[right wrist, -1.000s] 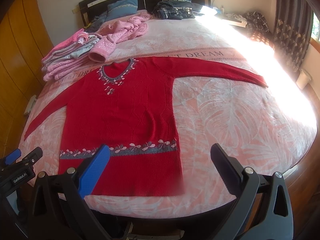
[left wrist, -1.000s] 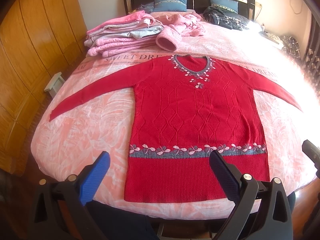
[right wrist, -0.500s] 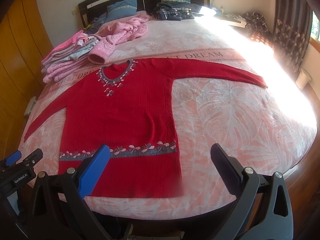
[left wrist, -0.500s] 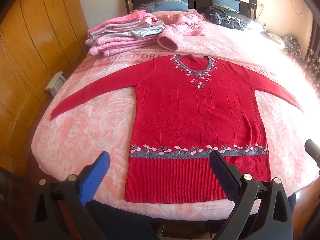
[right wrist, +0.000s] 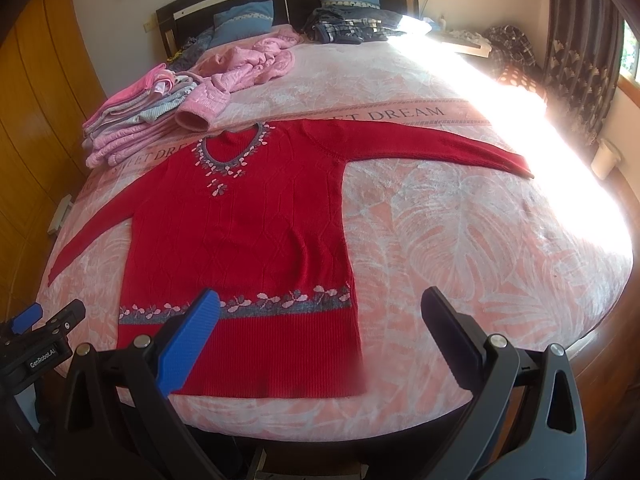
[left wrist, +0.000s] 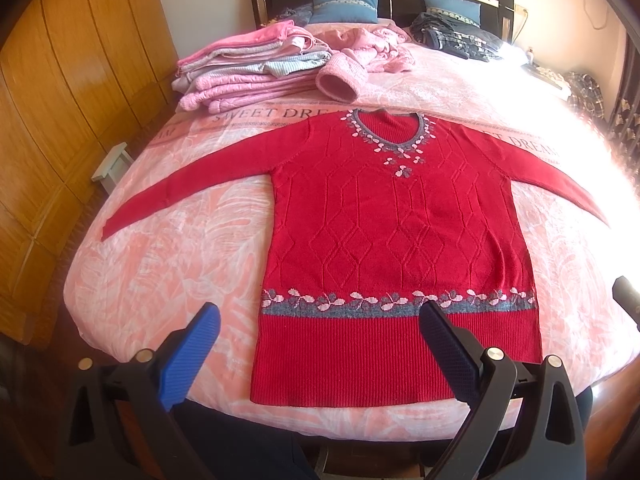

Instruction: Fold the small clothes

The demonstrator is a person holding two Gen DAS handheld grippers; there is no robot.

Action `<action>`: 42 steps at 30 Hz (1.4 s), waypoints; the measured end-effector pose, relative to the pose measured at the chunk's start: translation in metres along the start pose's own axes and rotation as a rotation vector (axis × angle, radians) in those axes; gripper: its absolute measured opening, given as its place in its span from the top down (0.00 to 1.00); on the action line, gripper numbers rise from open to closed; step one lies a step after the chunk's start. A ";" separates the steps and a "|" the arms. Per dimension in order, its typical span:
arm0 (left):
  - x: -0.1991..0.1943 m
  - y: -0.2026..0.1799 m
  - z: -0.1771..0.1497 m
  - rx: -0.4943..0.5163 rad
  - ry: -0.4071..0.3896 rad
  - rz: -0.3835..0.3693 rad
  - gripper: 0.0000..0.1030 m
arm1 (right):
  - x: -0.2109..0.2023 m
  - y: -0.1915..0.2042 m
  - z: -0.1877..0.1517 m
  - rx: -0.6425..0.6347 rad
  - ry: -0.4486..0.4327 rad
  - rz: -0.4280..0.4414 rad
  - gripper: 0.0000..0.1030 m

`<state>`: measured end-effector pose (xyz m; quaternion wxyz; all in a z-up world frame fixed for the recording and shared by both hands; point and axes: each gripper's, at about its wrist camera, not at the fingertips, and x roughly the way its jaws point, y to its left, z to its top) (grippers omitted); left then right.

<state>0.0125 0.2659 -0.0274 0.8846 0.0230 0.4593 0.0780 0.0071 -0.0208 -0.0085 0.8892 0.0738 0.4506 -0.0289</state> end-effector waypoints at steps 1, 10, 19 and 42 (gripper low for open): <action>0.000 0.000 0.000 0.000 0.000 0.001 0.04 | 0.000 0.000 0.000 0.000 0.001 0.000 0.03; 0.001 0.000 0.001 0.003 0.006 0.002 0.04 | 0.000 -0.001 0.001 0.000 0.000 -0.001 0.03; 0.006 -0.001 0.002 0.002 0.003 0.001 0.04 | 0.003 -0.003 0.001 -0.003 -0.006 0.005 0.03; 0.124 -0.081 0.114 -0.071 0.026 -0.098 0.04 | 0.250 -0.446 0.151 0.647 0.251 -0.058 0.03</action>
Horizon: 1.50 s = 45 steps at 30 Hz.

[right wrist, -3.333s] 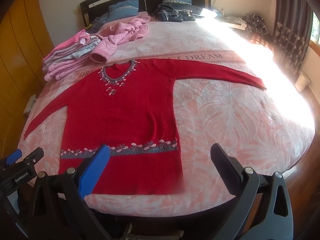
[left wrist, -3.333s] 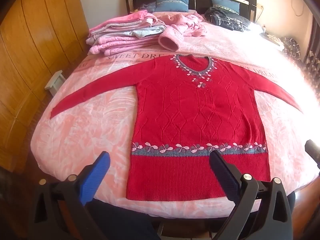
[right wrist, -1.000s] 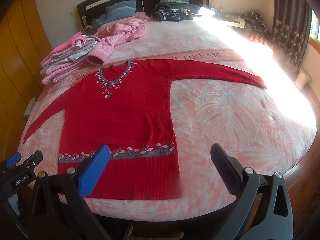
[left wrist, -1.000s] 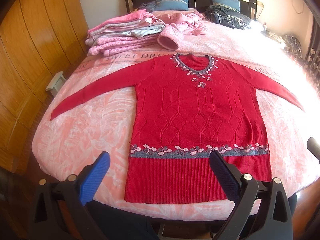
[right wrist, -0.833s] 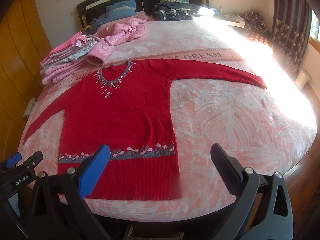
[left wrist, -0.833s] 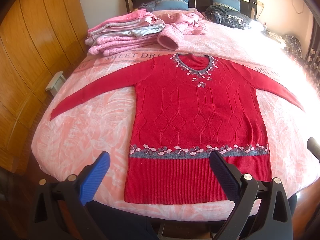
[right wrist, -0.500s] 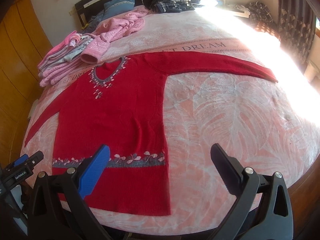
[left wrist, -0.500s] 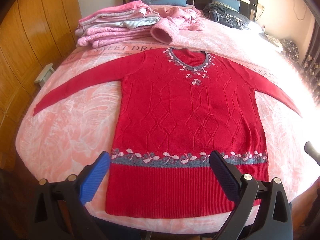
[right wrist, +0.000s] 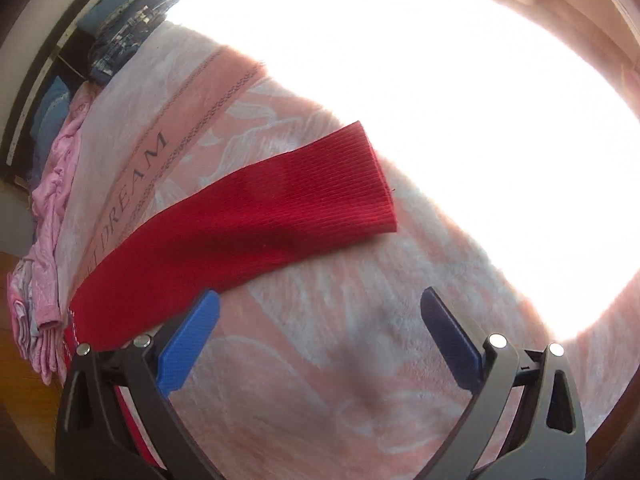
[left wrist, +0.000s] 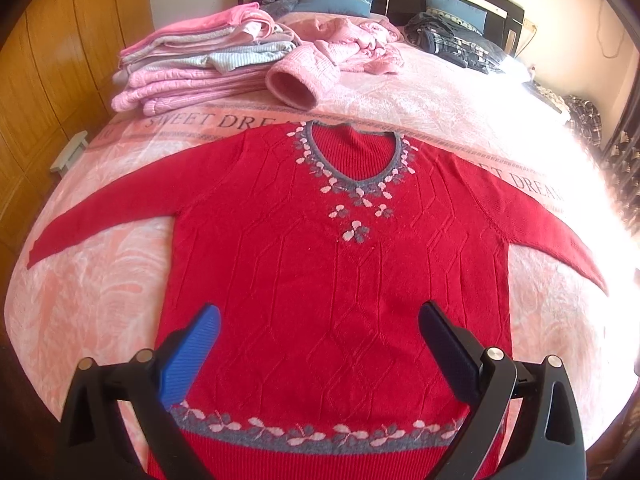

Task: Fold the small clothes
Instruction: 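Reach the right tool to the sweater sleeve cuff and grasp it, then carry the sleeve across the sweater chest with the right tool and release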

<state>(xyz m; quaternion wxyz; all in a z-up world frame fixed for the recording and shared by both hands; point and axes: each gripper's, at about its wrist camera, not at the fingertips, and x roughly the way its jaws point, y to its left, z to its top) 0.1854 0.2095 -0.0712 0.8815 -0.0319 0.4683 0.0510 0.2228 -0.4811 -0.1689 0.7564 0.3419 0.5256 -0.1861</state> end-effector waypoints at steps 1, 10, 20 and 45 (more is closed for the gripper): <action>0.004 -0.003 0.002 0.003 0.001 0.003 0.04 | 0.007 -0.011 0.009 0.029 0.009 0.020 0.03; 0.036 -0.026 0.001 0.053 0.048 0.035 0.04 | 0.034 -0.019 0.051 0.045 -0.008 0.045 0.04; 0.042 -0.017 -0.005 0.045 0.063 0.036 0.04 | 0.033 0.025 0.049 -0.158 0.013 -0.055 0.93; 0.075 0.094 0.026 -0.065 0.073 0.066 0.04 | -0.001 0.410 -0.144 -0.722 0.072 0.325 0.94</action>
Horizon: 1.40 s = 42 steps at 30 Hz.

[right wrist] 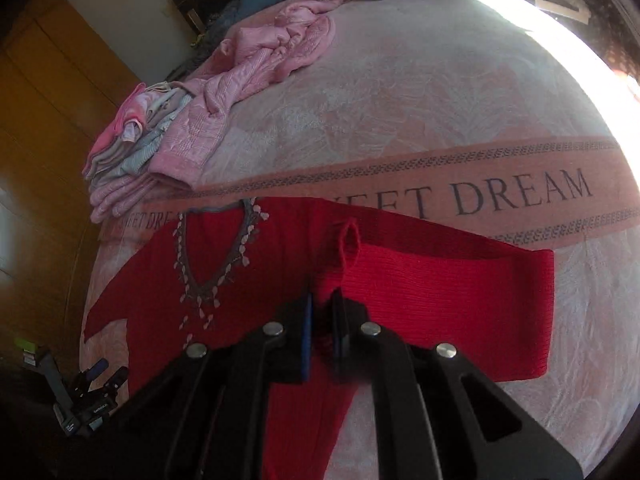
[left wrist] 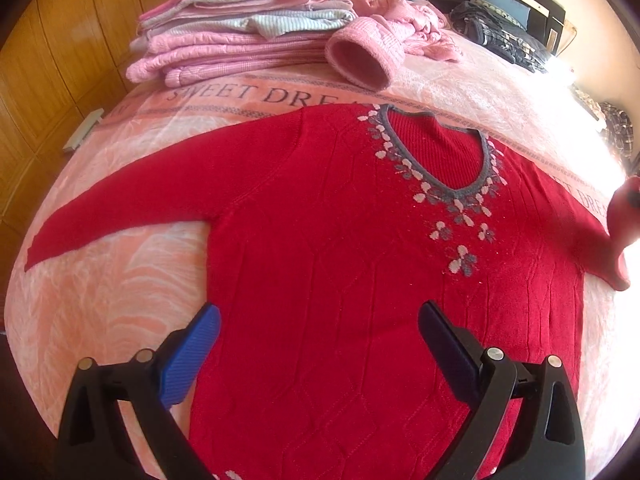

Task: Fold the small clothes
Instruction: 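Carry the sleeve across the sweater chest with the right tool and release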

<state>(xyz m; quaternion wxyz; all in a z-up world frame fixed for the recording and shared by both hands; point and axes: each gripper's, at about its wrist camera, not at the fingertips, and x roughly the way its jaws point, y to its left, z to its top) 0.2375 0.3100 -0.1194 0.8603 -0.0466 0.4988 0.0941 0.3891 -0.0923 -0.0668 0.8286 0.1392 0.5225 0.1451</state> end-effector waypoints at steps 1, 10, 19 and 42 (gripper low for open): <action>0.000 0.004 0.001 0.002 -0.004 0.004 0.04 | 0.011 0.012 0.002 -0.006 0.012 0.011 0.94; 0.003 0.019 0.004 0.024 -0.014 0.004 0.04 | 0.080 0.051 0.005 0.010 0.079 0.024 0.94; 0.001 -0.012 0.014 0.068 -0.022 -0.042 0.04 | 0.102 0.045 -0.007 0.054 0.123 0.194 0.64; 0.106 -0.262 0.075 0.208 0.172 -0.179 0.38 | -0.046 -0.074 -0.148 0.068 -0.064 0.042 0.63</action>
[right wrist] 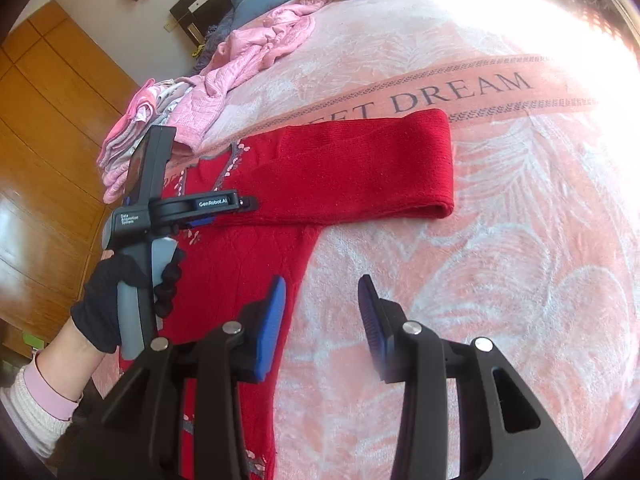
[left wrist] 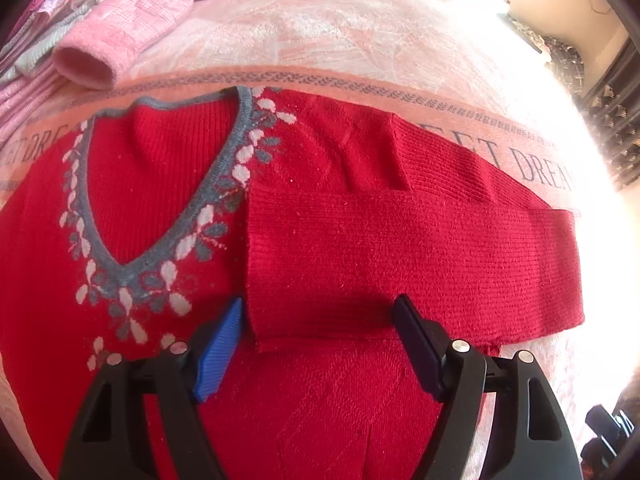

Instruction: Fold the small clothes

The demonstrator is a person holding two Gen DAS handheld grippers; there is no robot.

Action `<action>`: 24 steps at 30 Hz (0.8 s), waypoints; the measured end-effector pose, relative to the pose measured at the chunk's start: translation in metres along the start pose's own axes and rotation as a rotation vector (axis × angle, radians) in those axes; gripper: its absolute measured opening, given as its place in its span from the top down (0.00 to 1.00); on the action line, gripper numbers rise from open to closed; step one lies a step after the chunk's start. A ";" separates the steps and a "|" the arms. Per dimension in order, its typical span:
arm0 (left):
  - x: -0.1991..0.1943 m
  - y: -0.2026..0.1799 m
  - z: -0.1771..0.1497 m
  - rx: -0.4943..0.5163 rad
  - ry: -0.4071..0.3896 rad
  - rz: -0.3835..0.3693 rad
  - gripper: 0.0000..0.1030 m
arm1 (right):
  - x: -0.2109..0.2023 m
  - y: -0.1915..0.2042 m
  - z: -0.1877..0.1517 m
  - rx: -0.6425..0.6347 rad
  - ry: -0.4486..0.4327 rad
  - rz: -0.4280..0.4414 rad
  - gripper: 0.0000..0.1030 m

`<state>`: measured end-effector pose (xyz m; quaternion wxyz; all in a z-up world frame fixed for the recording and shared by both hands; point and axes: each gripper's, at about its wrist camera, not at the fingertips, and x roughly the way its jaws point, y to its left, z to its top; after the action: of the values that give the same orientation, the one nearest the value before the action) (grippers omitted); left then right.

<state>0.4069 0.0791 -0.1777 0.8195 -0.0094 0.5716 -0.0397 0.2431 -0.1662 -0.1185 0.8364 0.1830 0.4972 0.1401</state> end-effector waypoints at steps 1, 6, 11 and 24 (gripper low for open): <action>-0.001 -0.004 0.002 0.013 -0.011 0.007 0.57 | 0.000 -0.002 -0.003 0.002 -0.003 -0.008 0.63; -0.010 -0.023 0.005 0.058 -0.023 -0.056 0.91 | 0.002 -0.009 -0.006 0.036 -0.017 0.001 0.63; -0.053 -0.004 0.002 0.009 -0.134 -0.184 0.93 | 0.002 -0.007 -0.004 0.043 -0.030 0.019 0.63; -0.118 0.175 0.022 -0.191 -0.312 -0.007 0.93 | 0.028 0.014 0.028 0.044 -0.032 0.067 0.63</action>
<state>0.3967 0.2619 -0.0703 0.8936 -0.0954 0.4385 0.0139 0.2803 -0.1468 -0.1212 0.8350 0.2201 0.4802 0.1539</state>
